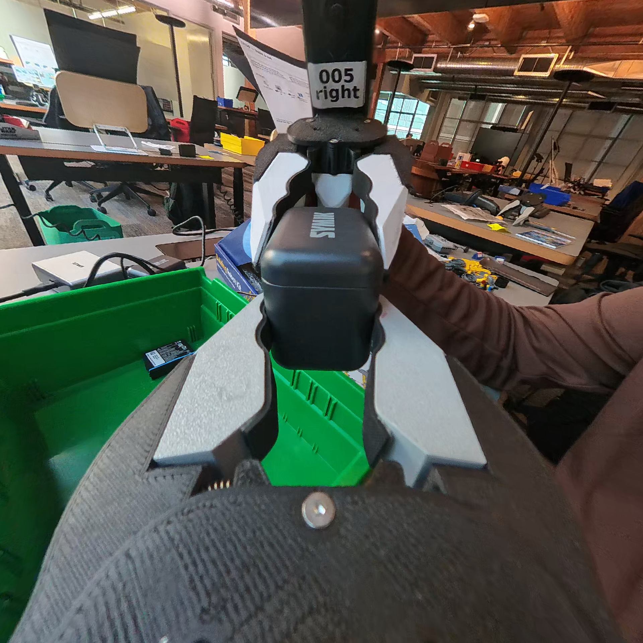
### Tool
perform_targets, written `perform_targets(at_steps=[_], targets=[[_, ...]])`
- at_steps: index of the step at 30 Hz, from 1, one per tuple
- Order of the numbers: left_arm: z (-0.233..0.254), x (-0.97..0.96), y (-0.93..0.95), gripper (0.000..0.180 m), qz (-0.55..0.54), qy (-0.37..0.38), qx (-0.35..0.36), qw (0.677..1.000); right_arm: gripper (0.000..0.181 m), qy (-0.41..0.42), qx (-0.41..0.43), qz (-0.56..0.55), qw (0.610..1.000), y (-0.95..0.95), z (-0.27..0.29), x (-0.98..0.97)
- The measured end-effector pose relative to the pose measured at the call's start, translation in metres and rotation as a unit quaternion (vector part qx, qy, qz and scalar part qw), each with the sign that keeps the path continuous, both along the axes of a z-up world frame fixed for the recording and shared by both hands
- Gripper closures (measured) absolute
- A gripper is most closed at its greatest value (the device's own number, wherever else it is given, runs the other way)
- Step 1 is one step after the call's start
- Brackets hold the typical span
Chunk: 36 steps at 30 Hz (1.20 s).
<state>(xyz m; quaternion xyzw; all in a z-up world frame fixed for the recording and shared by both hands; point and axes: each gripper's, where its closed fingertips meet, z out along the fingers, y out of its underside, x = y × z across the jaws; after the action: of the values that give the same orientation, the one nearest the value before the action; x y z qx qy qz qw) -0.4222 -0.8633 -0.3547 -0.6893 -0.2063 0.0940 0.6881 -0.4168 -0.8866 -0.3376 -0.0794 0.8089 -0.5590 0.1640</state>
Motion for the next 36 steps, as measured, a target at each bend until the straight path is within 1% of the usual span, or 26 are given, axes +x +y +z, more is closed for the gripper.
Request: perform_targets(at_steps=[2,3,4,5,6,9,11,12,13,14,15,16,17,19,20,21,23,26,29,31,34,35,36], targets=[[-0.001,-0.001,-0.003,0.124,0.007,0.007,-0.001,1.000,0.125,-0.042,0.003,0.003,0.999,-0.003,0.001,0.000],[-0.003,-0.001,-0.004,0.124,0.018,0.029,-0.015,0.999,0.127,-0.092,0.000,0.013,0.996,-0.004,0.007,0.002],[-0.005,-0.002,-0.005,0.124,0.039,0.064,-0.041,0.996,0.127,-0.145,0.000,0.027,0.989,-0.004,0.011,0.003],[-0.006,-0.004,-0.007,0.124,0.062,0.093,-0.072,0.991,0.127,-0.179,-0.007,0.039,0.983,-0.003,0.014,0.004],[-0.006,-0.004,-0.007,0.124,0.073,0.101,-0.083,0.989,0.127,-0.192,-0.015,0.047,0.980,-0.003,0.015,0.003],[-0.004,-0.006,-0.009,0.124,0.066,0.077,-0.054,0.993,0.126,-0.224,-0.013,0.032,0.974,-0.007,0.016,-0.002],[-0.004,-0.004,-0.009,0.124,0.056,0.076,-0.041,0.995,0.125,-0.276,-0.015,0.030,0.961,-0.009,0.021,-0.003],[-0.006,-0.001,-0.008,0.124,0.050,0.080,-0.046,0.994,0.126,-0.303,-0.016,0.034,0.952,-0.009,0.023,-0.004],[-0.011,0.004,-0.004,0.124,0.035,0.080,-0.055,0.995,0.134,-0.324,-0.027,0.030,0.945,-0.008,0.026,-0.009],[-0.016,0.010,0.001,0.124,0.018,0.077,-0.059,0.995,0.155,-0.330,-0.036,0.005,0.943,-0.008,0.026,-0.020],[-0.020,0.013,0.004,0.124,0.013,0.066,-0.056,0.996,0.143,-0.316,-0.034,-0.027,0.948,-0.008,0.020,-0.032],[-0.022,0.013,0.004,0.124,0.013,0.053,-0.047,0.997,0.143,-0.301,-0.031,-0.049,0.952,-0.007,0.016,-0.040],[-0.023,0.015,0.004,0.124,0.007,0.043,-0.033,0.999,0.149,-0.288,-0.034,-0.062,0.955,-0.004,0.016,-0.044],[-0.022,0.011,-0.001,0.124,0.015,0.019,-0.002,1.000,0.138,-0.270,-0.043,-0.085,0.958,0.000,0.020,-0.052],[-0.021,0.007,-0.006,0.124,0.025,0.014,0.009,1.000,0.136,-0.251,-0.048,-0.103,0.961,0.003,0.022,-0.057],[-0.019,0.002,-0.013,0.124,0.044,0.012,0.015,0.999,0.136,-0.228,-0.049,-0.126,0.964,0.006,0.023,-0.063],[-0.019,-0.010,-0.027,0.124,0.082,0.011,0.010,0.997,0.130,-0.179,-0.049,-0.155,0.970,0.013,0.026,-0.069],[-0.021,-0.014,-0.038,0.124,0.105,0.039,-0.025,0.993,0.130,-0.114,-0.050,-0.141,0.982,0.019,0.035,-0.057],[-0.023,-0.010,-0.038,0.124,0.092,0.058,-0.037,0.993,0.128,-0.058,-0.027,-0.122,0.990,0.017,0.029,-0.043],[-0.024,-0.002,-0.036,0.124,0.058,0.074,-0.038,0.995,0.120,-0.043,0.003,-0.118,0.992,0.010,0.015,-0.039],[-0.028,0.005,-0.032,0.124,0.017,0.081,-0.049,0.995,0.118,-0.025,0.030,-0.104,0.994,-0.007,-0.005,-0.034],[-0.029,0.007,-0.032,0.124,0.006,0.082,-0.053,0.995,0.119,-0.026,0.035,-0.091,0.995,-0.014,-0.010,-0.031],[-0.031,0.008,-0.032,0.124,-0.001,0.085,-0.061,0.995,0.129,-0.031,0.037,-0.080,0.996,-0.019,-0.013,-0.028]])
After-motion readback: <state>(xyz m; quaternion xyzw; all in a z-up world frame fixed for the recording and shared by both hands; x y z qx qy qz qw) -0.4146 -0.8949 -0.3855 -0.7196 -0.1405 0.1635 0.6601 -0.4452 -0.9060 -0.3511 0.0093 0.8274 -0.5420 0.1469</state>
